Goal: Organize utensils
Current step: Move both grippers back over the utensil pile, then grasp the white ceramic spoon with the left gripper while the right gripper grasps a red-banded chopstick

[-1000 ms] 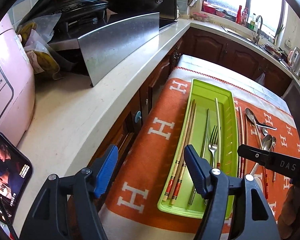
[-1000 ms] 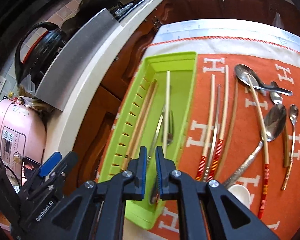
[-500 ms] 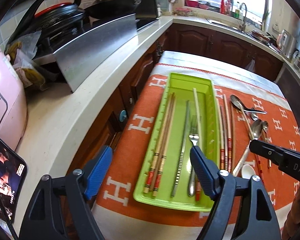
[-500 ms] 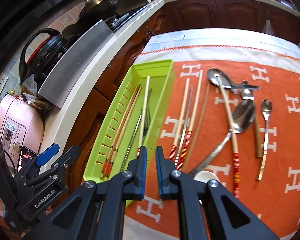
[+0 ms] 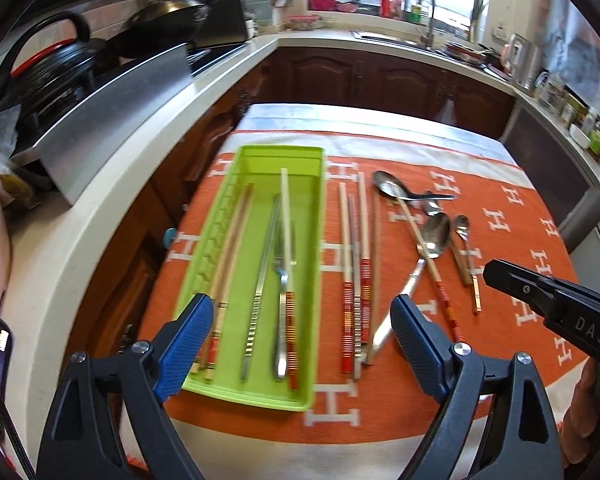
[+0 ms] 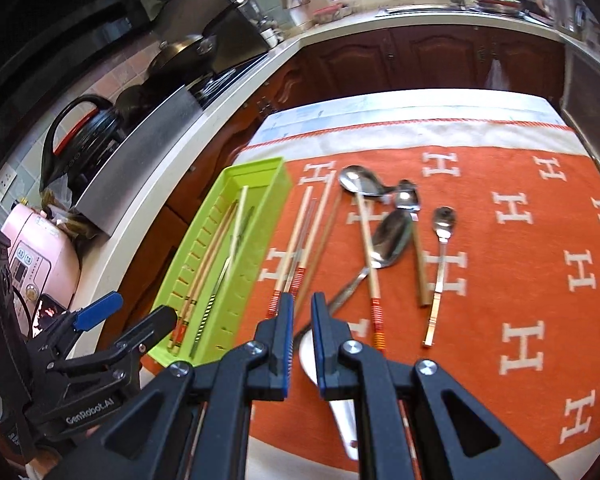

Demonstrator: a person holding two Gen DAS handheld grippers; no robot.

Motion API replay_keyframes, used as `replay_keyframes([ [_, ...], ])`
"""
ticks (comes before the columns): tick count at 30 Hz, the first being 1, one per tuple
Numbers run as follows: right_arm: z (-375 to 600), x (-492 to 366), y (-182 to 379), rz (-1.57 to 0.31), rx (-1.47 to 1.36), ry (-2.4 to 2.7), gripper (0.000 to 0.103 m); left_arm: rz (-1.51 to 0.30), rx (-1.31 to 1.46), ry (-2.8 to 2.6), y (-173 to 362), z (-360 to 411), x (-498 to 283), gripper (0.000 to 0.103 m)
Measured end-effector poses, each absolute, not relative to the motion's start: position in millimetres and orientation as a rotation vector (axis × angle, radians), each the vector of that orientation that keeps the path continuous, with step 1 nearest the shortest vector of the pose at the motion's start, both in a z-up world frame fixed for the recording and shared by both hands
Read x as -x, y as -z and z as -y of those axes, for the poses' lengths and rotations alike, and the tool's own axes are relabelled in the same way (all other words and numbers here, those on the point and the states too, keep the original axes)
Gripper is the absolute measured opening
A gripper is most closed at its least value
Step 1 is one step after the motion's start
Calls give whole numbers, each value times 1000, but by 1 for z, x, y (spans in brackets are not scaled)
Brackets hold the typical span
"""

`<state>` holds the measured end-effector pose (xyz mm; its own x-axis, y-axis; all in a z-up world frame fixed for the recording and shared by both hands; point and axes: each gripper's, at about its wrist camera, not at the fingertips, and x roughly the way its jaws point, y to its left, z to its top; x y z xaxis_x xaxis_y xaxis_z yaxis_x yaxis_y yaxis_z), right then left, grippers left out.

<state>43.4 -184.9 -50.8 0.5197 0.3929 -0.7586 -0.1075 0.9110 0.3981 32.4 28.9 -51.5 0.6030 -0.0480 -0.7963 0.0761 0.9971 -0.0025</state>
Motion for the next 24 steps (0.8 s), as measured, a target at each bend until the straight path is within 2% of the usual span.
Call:
replay_keyframes([
  [7, 225, -36, 62, -967, -353, -245, 9, -944, -3, 115, 62, -6, -33, 89],
  [21, 268, -29, 93, -994, -401, -183, 9, -1214, 141, 267, 124, 22, -48, 88],
  [24, 271, -30, 96, -995, -406, -186, 9, -1272, 148, 281, 137, 30, -49, 80],
])
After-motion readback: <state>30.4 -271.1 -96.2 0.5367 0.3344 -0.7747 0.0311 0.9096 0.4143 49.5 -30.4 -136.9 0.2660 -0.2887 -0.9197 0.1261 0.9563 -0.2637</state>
